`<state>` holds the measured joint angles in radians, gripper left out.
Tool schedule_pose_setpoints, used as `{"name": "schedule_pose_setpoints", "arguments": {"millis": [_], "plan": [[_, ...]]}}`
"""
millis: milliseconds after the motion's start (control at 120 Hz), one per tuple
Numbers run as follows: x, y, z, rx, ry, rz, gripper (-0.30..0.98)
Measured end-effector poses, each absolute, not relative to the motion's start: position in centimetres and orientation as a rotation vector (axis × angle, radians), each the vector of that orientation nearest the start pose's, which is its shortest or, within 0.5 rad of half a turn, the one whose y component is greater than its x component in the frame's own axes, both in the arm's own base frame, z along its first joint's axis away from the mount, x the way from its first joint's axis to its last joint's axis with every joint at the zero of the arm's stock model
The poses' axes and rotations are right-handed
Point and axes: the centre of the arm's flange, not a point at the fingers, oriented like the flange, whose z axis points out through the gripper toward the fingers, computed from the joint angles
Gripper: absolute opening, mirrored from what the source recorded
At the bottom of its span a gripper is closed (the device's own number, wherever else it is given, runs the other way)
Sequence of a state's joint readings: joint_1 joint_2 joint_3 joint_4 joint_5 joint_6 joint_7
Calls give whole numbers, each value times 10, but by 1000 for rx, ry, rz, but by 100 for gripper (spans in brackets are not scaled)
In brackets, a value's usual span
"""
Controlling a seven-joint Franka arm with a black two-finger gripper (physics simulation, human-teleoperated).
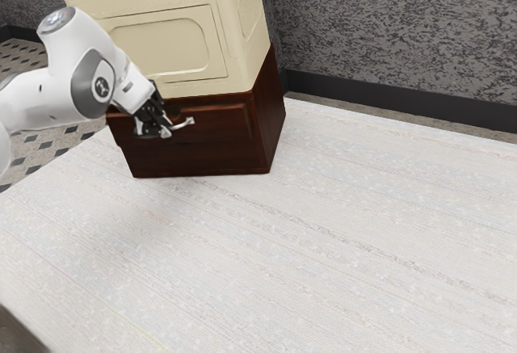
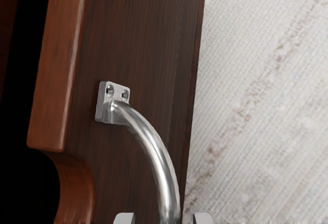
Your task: Pull the drawer handle with one arm to open the drawer
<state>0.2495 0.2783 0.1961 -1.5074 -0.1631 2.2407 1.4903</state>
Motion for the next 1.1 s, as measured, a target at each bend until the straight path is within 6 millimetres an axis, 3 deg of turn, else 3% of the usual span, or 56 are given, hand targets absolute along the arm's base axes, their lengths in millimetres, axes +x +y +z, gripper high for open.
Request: {"name": "schedule_pose_setpoints", "arguments": {"millis": [1100], "plan": [[578, 244, 561, -2456, 1341, -526, 6]]}}
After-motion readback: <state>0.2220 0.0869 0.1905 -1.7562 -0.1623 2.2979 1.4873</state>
